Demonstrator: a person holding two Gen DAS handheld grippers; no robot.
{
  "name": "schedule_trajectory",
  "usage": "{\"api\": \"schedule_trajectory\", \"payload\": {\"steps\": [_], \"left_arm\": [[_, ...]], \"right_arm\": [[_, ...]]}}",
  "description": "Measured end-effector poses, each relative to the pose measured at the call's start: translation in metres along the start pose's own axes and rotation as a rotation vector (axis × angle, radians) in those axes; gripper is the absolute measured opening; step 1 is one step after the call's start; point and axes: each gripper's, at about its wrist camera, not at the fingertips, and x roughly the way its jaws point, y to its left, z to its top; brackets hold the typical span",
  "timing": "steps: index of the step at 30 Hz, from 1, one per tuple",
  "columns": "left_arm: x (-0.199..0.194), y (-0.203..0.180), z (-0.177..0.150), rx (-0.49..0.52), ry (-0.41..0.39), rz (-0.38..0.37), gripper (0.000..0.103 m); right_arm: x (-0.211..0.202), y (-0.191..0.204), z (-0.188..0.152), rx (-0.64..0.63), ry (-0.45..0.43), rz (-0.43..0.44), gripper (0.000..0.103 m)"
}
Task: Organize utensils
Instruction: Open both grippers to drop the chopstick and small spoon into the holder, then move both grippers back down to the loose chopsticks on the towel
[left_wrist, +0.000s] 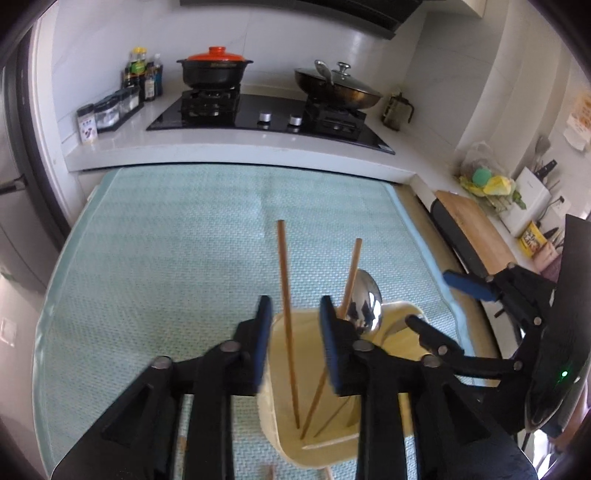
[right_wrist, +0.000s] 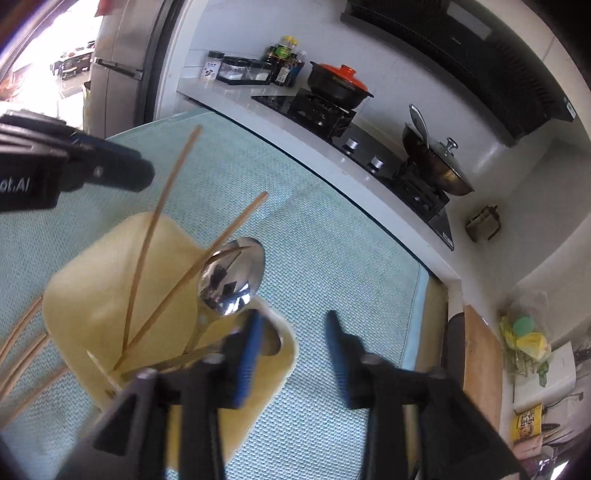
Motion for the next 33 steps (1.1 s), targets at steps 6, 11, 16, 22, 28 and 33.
{"api": "schedule_trajectory", "payload": {"steps": [6,11,16,22,28,33], "left_arm": [[-0.065,0.021,-0.016,0.035,-0.079,0.032,0.075],[-0.139,0.051,-0.07,0.121,-0.111,0.108,0.094],[-0.187,0.088,-0.161,0.123,-0.099,0.153,0.097],[-0.189,0.108,-0.258,-0.019,-0.083,0.187,0.098],[-0.163,0.098,-0.289,-0.077,-0.061,0.132,0.098],[-0.143,0.089,-0.287,-0.043,-0.04,0.142,0.098]], "right_arm": [[-0.053,-0.029,-0.011,0.158,-0.114,-0.03,0.065],[-0.132,-0.025,-0.067,0.227,-0.244,-0.032,0.069],[-0.184,0.004,-0.151,0.305,-0.281,0.024,0.078],[-0.194,0.071,-0.245,0.464,-0.249,0.043,0.078],[-0.184,0.13,-0.276,0.555,-0.195,0.098,0.078],[-0.175,0.149,-0.269,0.53,-0.178,0.114,0.077]]}}
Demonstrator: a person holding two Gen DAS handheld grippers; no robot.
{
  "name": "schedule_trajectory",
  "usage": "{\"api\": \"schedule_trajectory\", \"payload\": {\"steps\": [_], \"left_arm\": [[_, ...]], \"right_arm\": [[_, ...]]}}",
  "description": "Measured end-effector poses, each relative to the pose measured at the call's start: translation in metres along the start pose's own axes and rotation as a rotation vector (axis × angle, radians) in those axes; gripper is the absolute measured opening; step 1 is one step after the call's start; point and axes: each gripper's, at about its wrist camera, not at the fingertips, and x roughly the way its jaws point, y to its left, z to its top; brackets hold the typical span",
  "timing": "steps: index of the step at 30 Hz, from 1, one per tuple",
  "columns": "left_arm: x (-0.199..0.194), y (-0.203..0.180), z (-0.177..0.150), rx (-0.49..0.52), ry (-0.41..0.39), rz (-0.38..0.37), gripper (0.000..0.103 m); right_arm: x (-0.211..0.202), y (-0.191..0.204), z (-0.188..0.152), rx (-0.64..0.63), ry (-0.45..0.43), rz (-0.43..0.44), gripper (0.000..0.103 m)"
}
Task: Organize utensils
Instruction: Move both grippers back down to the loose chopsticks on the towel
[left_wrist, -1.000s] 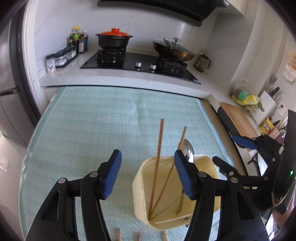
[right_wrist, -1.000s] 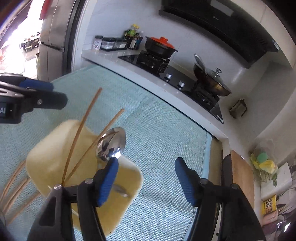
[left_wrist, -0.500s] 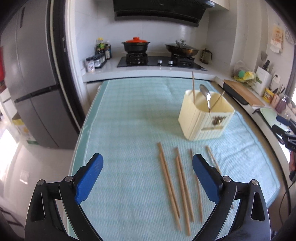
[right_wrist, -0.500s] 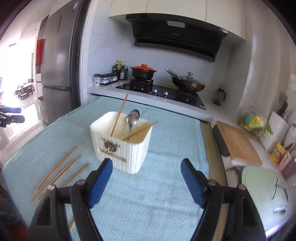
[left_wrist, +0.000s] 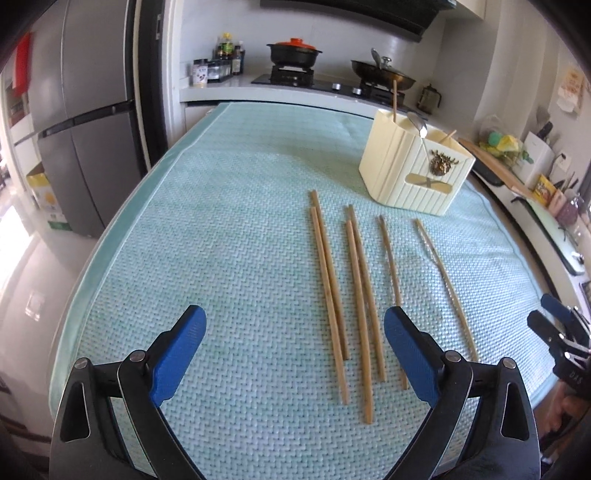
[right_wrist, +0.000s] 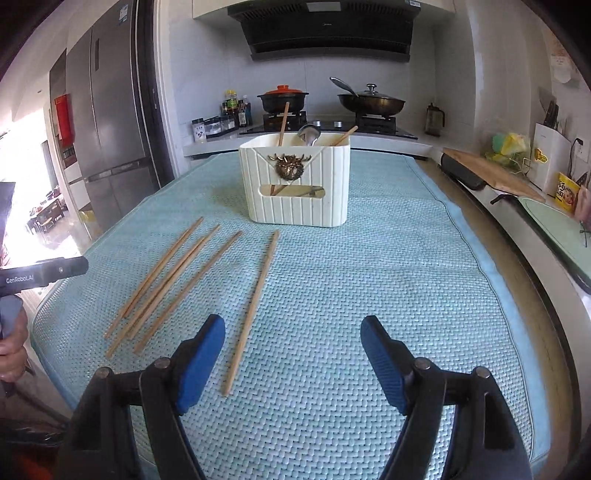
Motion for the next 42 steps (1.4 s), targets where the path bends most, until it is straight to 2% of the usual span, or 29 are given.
{"api": "schedule_trajectory", "payload": {"steps": [5,12,14,31,35,42], "left_arm": [[0.016,0.003,0.0,0.002,0.021,0.003,0.097],[0.047,0.004,0.0,0.028,0.078,0.03,0.097],[0.051,0.004,-0.001,0.028,0.087,0.032,0.097],[0.076,0.002,0.004,0.07,0.124,0.081,0.097],[0.082,0.001,0.003,0.091,0.132,0.116,0.097],[0.093,0.005,0.007,0.093,0.156,0.111,0.096]], "right_arm": [[0.006,0.006,0.001,-0.01,0.003,-0.002,0.077],[0.023,0.005,0.002,0.022,0.034,-0.014,0.062],[0.028,0.007,0.001,0.024,0.048,-0.012,0.061],[0.045,0.013,-0.003,0.025,0.095,0.022,0.061],[0.045,0.014,-0.003,0.022,0.098,0.026,0.061],[0.05,0.014,-0.003,0.023,0.119,0.03,0.061]]}}
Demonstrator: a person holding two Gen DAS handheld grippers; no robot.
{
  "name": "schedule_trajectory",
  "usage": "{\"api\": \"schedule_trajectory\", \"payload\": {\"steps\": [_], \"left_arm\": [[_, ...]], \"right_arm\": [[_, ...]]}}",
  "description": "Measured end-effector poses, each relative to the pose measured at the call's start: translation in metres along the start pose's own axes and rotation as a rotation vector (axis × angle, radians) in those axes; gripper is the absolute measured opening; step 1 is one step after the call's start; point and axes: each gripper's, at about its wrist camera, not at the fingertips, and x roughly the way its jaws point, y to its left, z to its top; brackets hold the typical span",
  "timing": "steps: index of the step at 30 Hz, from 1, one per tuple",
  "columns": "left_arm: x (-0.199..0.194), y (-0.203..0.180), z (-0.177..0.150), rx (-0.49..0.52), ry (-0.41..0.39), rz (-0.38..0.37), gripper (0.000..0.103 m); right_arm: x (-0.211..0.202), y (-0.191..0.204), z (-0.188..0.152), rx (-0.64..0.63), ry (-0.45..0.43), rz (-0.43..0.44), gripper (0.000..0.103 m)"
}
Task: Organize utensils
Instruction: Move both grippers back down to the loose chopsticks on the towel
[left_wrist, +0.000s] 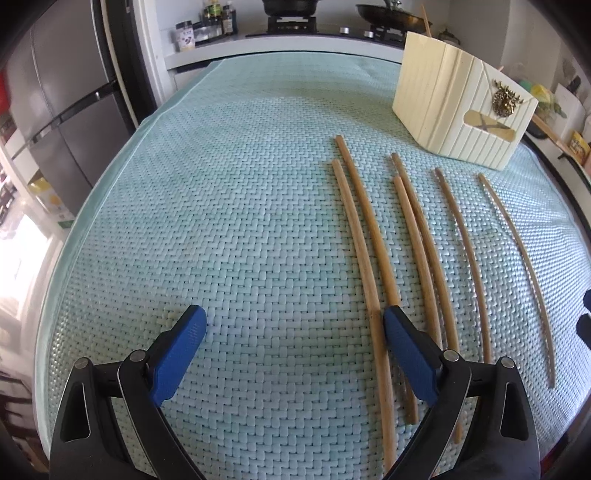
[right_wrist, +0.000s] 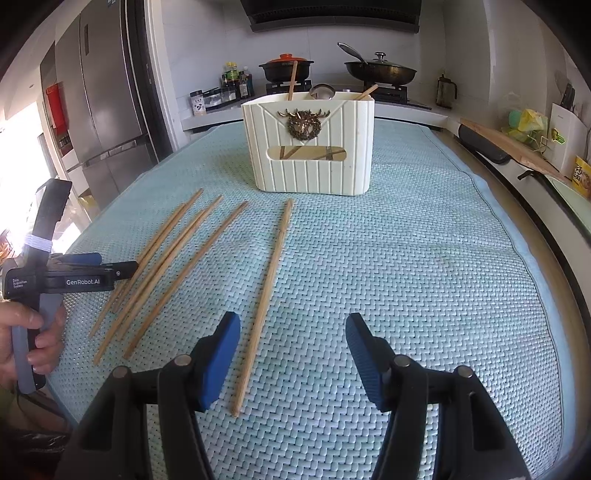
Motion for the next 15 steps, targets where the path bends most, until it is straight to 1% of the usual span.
{"api": "schedule_trajectory", "payload": {"steps": [5,7,9,11,12,15], "left_arm": [[0.008,0.002,0.012,-0.004,0.01,-0.002,0.096],[0.012,0.003,0.016,0.007,0.015,-0.004,0.097],[0.017,0.005,0.02,0.024,0.021,-0.001,0.103],[0.02,0.008,0.023,0.02,0.019,-0.011,0.103],[0.022,0.01,0.025,0.021,0.016,-0.004,0.103],[0.024,0.014,0.028,0.008,0.024,-0.005,0.103]], "right_arm": [[0.018,0.001,0.008,-0.003,0.047,0.014,0.061],[0.03,0.001,0.012,-0.003,0.076,0.015,0.061],[0.042,0.003,0.017,-0.015,0.096,0.014,0.061],[0.053,0.005,0.022,-0.029,0.12,0.011,0.061],[0.059,0.006,0.024,-0.036,0.135,0.004,0.058],[0.067,0.011,0.032,-0.064,0.139,-0.021,0.055]]}}
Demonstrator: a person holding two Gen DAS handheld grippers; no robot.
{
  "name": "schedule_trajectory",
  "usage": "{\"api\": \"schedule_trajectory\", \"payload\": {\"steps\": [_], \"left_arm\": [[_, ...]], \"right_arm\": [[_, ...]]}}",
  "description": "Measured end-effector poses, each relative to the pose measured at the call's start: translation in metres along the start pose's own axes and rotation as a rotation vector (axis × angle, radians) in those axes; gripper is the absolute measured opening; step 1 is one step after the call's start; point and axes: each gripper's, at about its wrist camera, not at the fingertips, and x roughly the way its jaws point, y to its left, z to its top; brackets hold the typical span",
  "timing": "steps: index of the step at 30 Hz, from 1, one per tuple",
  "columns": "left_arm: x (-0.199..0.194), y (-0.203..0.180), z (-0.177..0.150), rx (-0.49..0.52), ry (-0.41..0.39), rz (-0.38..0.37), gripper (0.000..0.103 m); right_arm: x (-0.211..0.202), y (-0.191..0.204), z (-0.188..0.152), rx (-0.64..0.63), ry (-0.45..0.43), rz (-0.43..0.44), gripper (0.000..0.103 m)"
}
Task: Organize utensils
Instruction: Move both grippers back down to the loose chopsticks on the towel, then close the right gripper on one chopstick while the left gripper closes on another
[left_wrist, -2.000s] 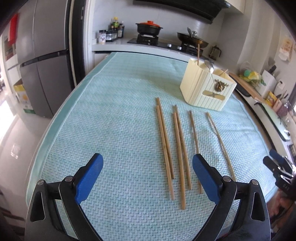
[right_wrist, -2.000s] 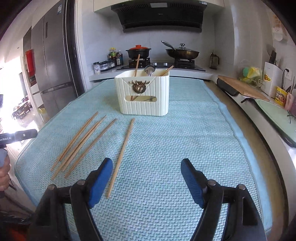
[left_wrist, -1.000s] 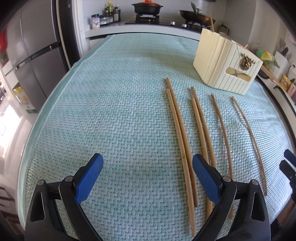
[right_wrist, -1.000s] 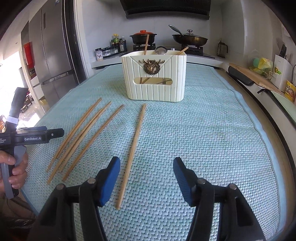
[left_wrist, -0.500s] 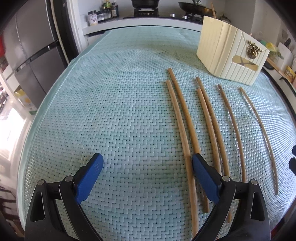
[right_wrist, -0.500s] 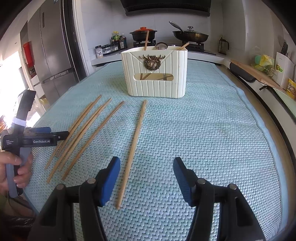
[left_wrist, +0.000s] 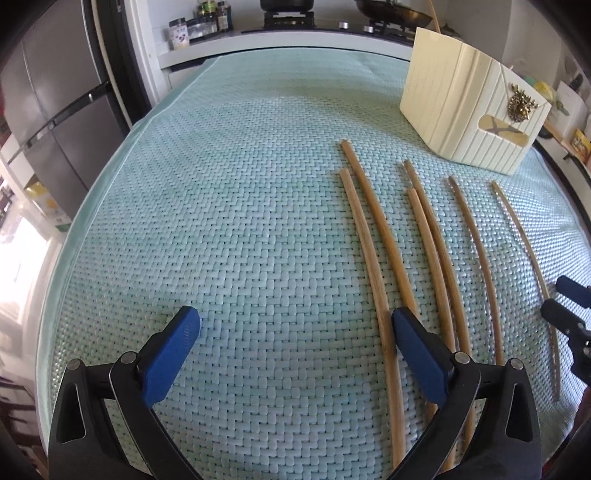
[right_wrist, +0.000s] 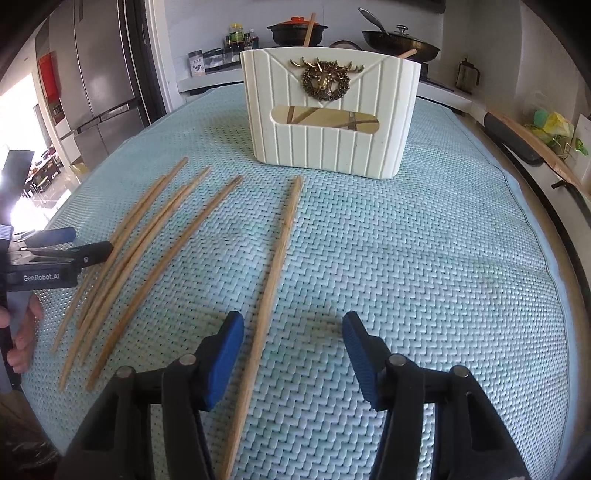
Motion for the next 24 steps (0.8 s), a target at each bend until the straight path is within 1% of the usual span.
{"api": "schedule_trajectory", "payload": {"steps": [2,5,10,12,15,16,17,18,19,20,21,22,23,24], "left_arm": [[0.0,0.0,-0.001,0.008,-0.019,0.003,0.103],[-0.002,0.0,-0.007,-0.006,-0.047,-0.002,0.103],[0.003,-0.006,0.002,0.006,-0.029,-0.011,0.103],[0.01,-0.007,0.016,0.01,-0.01,-0.014,0.103],[0.021,-0.012,0.034,0.023,0.012,-0.03,0.103],[0.025,-0.015,0.04,0.037,0.016,-0.033,0.103],[0.027,-0.017,0.045,0.047,0.018,-0.039,0.102],[0.029,-0.019,0.049,0.053,0.021,-0.045,0.099],[0.03,-0.022,0.052,0.059,0.019,-0.052,0.097],[0.03,-0.023,0.056,0.069,0.016,-0.055,0.09],[0.031,-0.025,0.059,0.078,0.013,-0.058,0.082],[0.031,-0.028,0.062,0.086,0.016,-0.069,0.077],[0.031,-0.03,0.064,0.093,0.018,-0.079,0.067],[0.031,-0.031,0.067,0.1,0.019,-0.086,0.054]], "right_arm": [[0.004,0.001,0.003,-0.005,0.0,-0.012,0.055],[0.008,0.005,0.007,-0.029,-0.005,-0.022,0.056],[0.018,-0.001,0.019,-0.023,0.001,-0.005,0.057],[0.024,-0.004,0.029,-0.021,0.009,-0.007,0.057],[0.036,-0.012,0.046,-0.008,0.023,0.008,0.054],[0.04,-0.014,0.053,0.001,0.023,0.02,0.05],[0.045,-0.016,0.059,0.006,0.024,0.03,0.039],[0.049,-0.016,0.065,0.004,0.028,0.033,0.034],[0.053,-0.016,0.071,0.001,0.032,0.042,0.032],[0.057,-0.015,0.077,-0.005,0.033,0.041,0.03],[0.061,-0.013,0.082,-0.016,0.037,0.038,0.027],[0.065,-0.012,0.087,-0.027,0.043,0.041,0.024],[0.068,-0.01,0.092,-0.035,0.048,0.044,0.017],[0.072,-0.009,0.096,-0.039,0.055,0.051,0.01]]}}
